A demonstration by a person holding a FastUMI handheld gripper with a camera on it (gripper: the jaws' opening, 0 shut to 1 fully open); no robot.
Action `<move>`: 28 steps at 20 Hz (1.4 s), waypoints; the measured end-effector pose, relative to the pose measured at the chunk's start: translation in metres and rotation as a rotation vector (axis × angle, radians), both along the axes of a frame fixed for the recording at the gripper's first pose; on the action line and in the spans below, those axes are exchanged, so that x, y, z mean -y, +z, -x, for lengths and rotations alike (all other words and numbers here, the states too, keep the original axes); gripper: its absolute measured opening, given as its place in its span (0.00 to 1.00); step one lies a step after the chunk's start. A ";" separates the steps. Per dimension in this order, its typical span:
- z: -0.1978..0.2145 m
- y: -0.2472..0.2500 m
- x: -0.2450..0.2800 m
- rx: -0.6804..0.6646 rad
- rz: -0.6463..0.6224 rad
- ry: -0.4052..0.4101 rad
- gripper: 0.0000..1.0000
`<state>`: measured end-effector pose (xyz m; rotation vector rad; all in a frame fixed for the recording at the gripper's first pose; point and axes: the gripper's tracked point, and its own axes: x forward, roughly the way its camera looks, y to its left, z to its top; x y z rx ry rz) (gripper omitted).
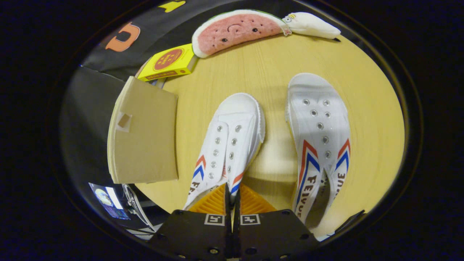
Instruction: Open the storage box then place both shoes into the box .Put the left shoe in first, then the right shoe, with the right side of both shoes facing outward in a uniform manner.
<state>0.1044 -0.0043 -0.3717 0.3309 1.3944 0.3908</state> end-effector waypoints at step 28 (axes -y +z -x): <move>-0.028 0.075 -0.306 0.153 0.085 0.203 0.00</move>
